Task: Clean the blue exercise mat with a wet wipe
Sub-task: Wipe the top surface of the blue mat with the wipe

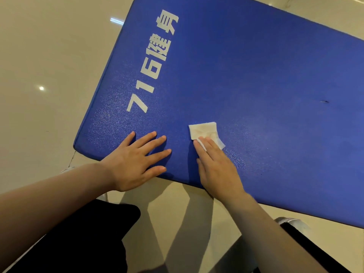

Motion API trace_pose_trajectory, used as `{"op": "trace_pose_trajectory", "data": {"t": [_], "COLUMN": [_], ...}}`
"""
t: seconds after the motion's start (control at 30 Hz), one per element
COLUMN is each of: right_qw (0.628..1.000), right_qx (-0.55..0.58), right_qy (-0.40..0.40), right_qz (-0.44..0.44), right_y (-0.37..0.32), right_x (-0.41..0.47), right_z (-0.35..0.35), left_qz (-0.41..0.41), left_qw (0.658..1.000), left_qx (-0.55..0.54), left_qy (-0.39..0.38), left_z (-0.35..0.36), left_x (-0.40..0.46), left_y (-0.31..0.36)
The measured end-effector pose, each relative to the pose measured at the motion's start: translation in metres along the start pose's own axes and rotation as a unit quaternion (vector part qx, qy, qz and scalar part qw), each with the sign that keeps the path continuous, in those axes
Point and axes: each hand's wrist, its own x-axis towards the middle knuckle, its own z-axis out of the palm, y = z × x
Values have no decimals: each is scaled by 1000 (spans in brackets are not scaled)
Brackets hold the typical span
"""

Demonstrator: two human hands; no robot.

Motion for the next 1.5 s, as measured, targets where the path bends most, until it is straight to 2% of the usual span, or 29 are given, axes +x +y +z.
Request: {"op": "trace_pose_trajectory", "data": {"t": [0.1,0.23,0.27,0.33,0.4,0.43,0.5,0.57,0.6,0.73,0.83,0.9,1.07,1.3,1.5], "right_qw": [997,995,989,956,932,936,964,986,990,983,968,964,975,972,987], "right_qx": [14,2,13,37,27,24,36,44,41,24,11,1,-18,9,-23], "right_qy": [-34,-61,-66,-72,-50,-34,2,2,-8,-9,13,19,9,25,-2], "right_qz": [64,81,130,284,359,349,263,159,134,184,250,264,220,233,160], "right_y": [-17,-10,0,20,21,10,-24,-64,-78,-74,-47,-37,-37,-33,-44], "right_x": [-9,-14,-18,-31,-46,-50,-49,-45,-42,-46,-65,-71,-67,-72,-65], "right_z": [9,6,2,-8,-7,-3,11,25,28,23,16,15,21,22,20], "left_qz": [-2,1,4,10,12,11,16,25,30,31,-7,-8,-29,-14,-23], "left_qw": [1000,1000,1000,1000,1000,999,998,992,990,982,984,984,986,985,981], "left_qx": [4,2,1,14,26,29,47,86,88,58,78,90,52,59,43], "left_qy": [2,0,0,1,3,11,46,84,104,178,158,151,155,161,189], "left_z": [1,3,2,3,5,8,16,19,21,17,15,17,23,26,31], "left_x": [0,-1,-1,0,1,2,4,4,4,4,5,7,8,9,11], "left_y": [1,0,0,-1,-2,-3,-8,-11,-14,-30,-41,-45,-38,-40,-41]}}
